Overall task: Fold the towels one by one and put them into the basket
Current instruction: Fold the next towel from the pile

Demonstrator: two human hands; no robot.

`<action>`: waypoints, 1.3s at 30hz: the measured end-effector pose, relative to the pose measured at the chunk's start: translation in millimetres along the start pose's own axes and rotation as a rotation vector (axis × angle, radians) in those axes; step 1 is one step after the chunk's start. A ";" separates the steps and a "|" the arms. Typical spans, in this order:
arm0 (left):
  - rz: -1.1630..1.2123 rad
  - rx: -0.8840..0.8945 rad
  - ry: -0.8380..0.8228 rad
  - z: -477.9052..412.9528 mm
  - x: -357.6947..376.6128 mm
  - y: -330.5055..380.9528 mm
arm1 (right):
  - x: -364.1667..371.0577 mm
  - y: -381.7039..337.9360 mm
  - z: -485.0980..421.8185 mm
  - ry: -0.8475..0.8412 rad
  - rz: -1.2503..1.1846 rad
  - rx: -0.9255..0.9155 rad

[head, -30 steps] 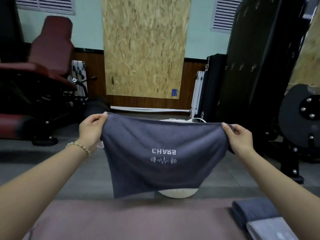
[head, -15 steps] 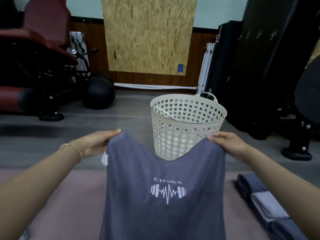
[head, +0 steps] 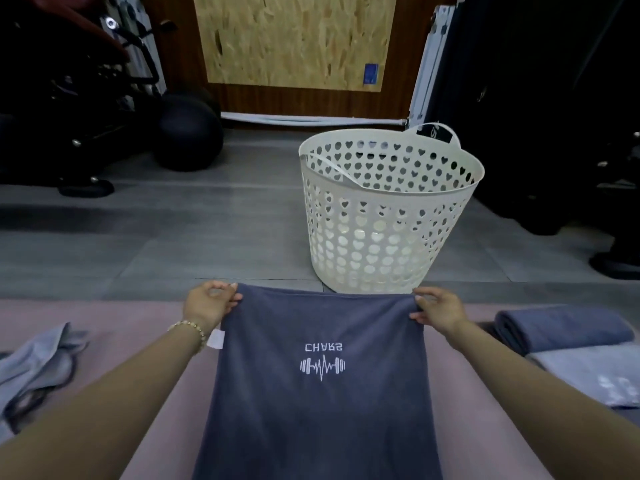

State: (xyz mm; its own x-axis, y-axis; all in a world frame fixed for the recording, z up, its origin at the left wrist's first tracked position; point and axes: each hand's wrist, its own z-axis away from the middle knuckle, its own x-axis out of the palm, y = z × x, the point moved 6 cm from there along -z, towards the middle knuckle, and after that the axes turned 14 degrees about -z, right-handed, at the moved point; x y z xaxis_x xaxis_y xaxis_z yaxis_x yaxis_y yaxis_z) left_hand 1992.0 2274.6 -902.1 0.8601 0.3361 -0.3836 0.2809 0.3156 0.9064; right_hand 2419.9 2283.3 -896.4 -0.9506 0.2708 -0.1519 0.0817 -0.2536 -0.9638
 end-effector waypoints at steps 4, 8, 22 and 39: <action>-0.106 0.016 -0.104 -6.7 24.6 -11.0 | 9.2 27.7 -11.0 -0.007 -0.069 0.080; -0.296 -0.047 -0.309 19.5 43.9 -56.5 | 10.6 63.9 15.4 -0.098 0.005 0.146; -0.502 -0.233 -0.525 106.8 1.9 -216.0 | -54.0 216.7 138.2 -0.252 0.185 0.492; -0.475 -0.387 -1.033 183.5 -25.4 -195.0 | -53.7 223.2 192.3 -0.382 0.071 0.665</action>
State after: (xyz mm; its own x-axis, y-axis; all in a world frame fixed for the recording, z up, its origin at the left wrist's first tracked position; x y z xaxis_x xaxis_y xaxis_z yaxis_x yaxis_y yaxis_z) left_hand 1993.5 2041.7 -1036.6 0.6900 -0.7007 -0.1816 0.6682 0.5201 0.5320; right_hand 2431.6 2033.6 -1061.2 -0.9971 -0.0763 -0.0059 0.0645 -0.7963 -0.6014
